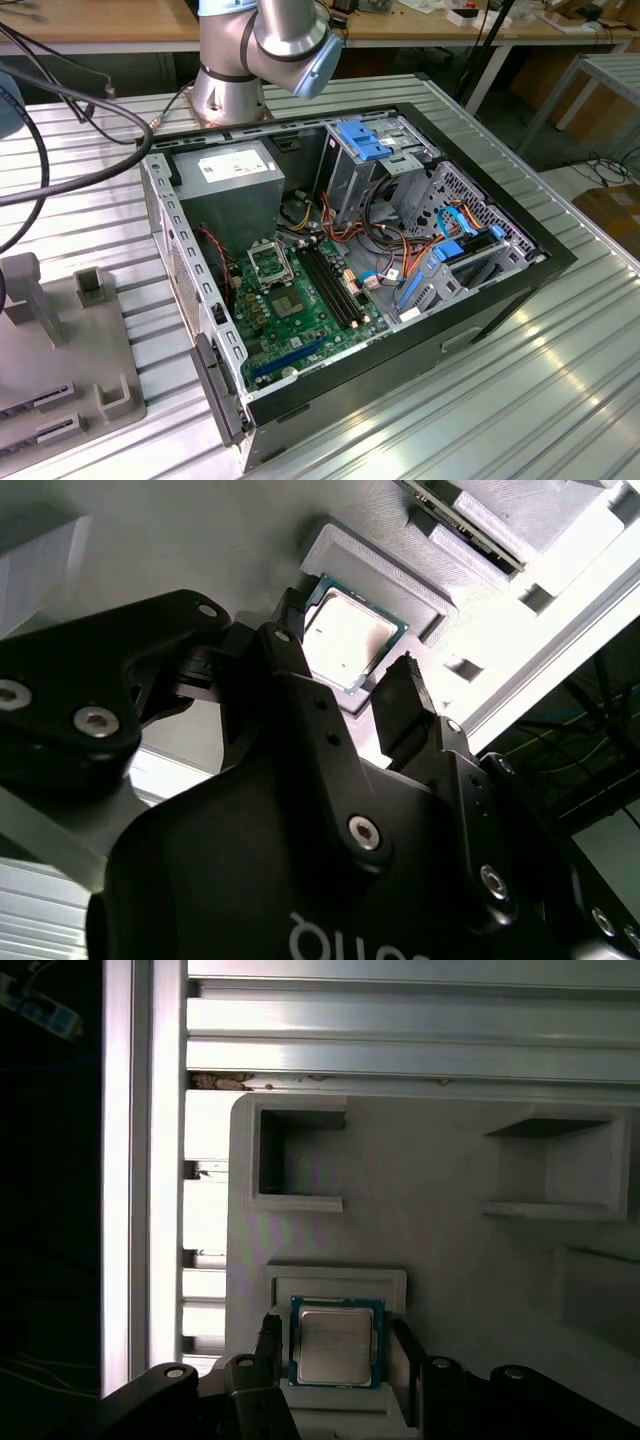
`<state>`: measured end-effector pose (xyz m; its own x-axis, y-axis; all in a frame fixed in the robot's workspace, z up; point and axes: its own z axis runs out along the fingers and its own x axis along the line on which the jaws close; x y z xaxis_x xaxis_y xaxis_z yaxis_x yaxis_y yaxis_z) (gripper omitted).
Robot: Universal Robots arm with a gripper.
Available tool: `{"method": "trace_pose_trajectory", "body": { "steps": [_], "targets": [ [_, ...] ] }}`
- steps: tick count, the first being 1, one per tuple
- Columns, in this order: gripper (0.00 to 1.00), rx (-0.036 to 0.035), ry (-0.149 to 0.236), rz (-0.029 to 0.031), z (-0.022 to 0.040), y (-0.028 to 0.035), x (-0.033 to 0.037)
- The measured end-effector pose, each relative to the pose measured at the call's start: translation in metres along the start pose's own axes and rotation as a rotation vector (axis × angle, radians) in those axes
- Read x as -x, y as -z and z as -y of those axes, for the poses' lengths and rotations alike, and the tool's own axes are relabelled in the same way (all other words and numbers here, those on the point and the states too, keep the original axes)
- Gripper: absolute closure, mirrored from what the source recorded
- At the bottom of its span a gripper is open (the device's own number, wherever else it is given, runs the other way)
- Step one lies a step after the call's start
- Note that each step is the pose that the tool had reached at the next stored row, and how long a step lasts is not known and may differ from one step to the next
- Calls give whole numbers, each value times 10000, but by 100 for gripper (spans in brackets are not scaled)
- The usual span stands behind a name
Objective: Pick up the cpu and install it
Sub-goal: 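Pick up the cpu and move it towards the insertion slot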
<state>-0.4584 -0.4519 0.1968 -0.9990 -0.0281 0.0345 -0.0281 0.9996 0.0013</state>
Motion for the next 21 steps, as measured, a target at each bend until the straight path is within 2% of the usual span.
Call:
{"method": "trace_pose_trajectory", "body": {
  "steps": [13,21],
  "targets": [
    [46,-35,-63,-3,0,-64,2],
    [46,-35,-63,-3,0,-70,2]
  ]
}}
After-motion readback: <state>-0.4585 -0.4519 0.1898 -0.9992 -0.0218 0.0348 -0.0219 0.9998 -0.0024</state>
